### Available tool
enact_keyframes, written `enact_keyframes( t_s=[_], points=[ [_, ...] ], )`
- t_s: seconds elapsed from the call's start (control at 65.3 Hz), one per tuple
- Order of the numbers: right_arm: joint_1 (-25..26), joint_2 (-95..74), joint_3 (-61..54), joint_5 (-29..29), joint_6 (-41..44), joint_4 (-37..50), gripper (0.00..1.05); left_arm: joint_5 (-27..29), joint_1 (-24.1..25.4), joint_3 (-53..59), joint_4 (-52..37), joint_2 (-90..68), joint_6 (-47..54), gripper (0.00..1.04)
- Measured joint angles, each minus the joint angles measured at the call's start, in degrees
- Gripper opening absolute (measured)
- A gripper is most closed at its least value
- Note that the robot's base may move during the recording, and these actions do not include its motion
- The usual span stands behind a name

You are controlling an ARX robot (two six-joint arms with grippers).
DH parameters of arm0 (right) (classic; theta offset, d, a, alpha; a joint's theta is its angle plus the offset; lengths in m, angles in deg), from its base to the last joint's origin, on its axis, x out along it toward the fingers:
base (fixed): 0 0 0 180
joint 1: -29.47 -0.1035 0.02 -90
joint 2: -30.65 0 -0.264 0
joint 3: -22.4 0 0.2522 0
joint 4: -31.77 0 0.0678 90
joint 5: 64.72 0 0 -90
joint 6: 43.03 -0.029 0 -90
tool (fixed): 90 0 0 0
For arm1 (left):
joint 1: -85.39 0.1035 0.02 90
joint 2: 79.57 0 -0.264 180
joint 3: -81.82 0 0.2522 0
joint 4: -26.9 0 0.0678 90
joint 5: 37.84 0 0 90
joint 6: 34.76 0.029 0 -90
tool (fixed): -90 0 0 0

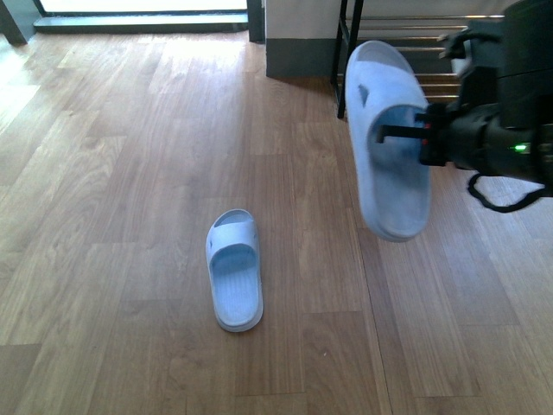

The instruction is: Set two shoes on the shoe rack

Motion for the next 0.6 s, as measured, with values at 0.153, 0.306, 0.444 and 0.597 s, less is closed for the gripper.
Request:
enact_keyframes(
  t_s=[0.153,0.306,0.444,0.597],
  points=[
    [3.5,13.7,-11.3,-2.4,0.1,0.5,0.01,0.0,0.0,0.0,0.0,0.0,0.0,0.95],
    [3.7,14.6,-11.8,-2.8,0.1,0.6,0.01,0.0,0.0,0.0,0.0,0.0,0.0,0.95],
    [3.5,14.5,-12.0,-3.0,0.1,0.6,0.01,0.0,0.0,0.0,0.0,0.0,0.0,0.95],
    [3.0,14.5,-12.0,-3.4,0.1,0.6,0.01,0.2,0.0,0.0,0.0,0.0,0.0,0.95]
  ],
)
